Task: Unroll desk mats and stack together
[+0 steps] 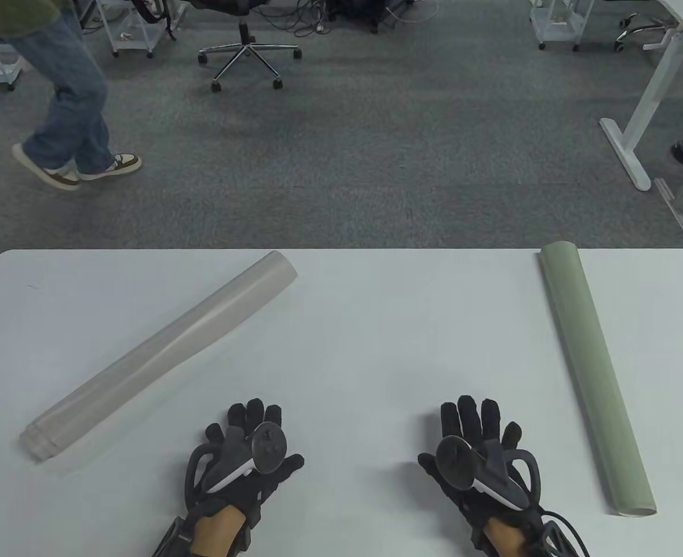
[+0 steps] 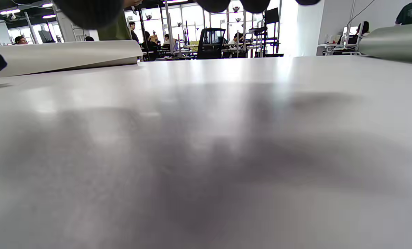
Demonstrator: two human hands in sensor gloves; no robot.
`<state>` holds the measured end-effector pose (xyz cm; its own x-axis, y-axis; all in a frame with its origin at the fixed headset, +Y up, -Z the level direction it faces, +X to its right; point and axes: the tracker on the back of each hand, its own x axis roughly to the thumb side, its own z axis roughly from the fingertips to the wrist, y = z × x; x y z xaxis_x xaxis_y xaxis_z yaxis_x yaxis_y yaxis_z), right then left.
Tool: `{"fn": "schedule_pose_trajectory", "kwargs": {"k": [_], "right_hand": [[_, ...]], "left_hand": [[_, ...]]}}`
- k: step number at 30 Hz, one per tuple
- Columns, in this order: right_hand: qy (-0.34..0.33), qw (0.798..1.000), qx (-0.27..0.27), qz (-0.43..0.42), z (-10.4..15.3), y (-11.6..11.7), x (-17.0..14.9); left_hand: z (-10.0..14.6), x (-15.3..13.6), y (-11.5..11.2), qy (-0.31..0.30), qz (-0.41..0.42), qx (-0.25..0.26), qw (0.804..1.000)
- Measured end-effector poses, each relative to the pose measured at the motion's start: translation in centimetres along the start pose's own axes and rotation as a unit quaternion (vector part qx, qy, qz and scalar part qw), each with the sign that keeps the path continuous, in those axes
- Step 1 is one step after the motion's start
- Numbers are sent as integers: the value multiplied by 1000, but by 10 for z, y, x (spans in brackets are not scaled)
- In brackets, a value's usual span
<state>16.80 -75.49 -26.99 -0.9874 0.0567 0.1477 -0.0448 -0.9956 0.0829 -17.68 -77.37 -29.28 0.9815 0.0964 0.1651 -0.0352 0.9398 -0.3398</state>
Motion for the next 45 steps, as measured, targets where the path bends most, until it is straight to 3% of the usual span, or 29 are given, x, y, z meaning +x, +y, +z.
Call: {"fn": "schedule_pose_trajectory", "kwargs": {"k": [6,12,23,28,32,35,38,40,45], "right_hand": [[0,1000,1,0,1,0,0],[0,1000,-2,-2,1,-1,0],[4,1000,3,-10,1,-3,-2],[-1,1000,14,-11,1,-1,0],[-5,1000,18,-16,1,-1,1],[-7,1000,27,-14,0,1,3],[-10,999,35,-13,-1,3,5],[-12,999,38,-12,-1,4,6],[-15,999,42,-13,-1,5,9]], "left_hand": [[0,0,-1,0,-1,-5,1000],[-3,-12,15,13,11,22,1000],[-32,-92,78,106,-4,105,989],[-52,-144,89,196,-3,55,979],[-59,-186,79,261,12,4,965],[-59,-206,70,275,28,-23,961],[-60,-212,73,282,9,9,959],[-62,-217,73,301,-4,-19,953],[-64,-221,71,278,28,-8,960]]}}
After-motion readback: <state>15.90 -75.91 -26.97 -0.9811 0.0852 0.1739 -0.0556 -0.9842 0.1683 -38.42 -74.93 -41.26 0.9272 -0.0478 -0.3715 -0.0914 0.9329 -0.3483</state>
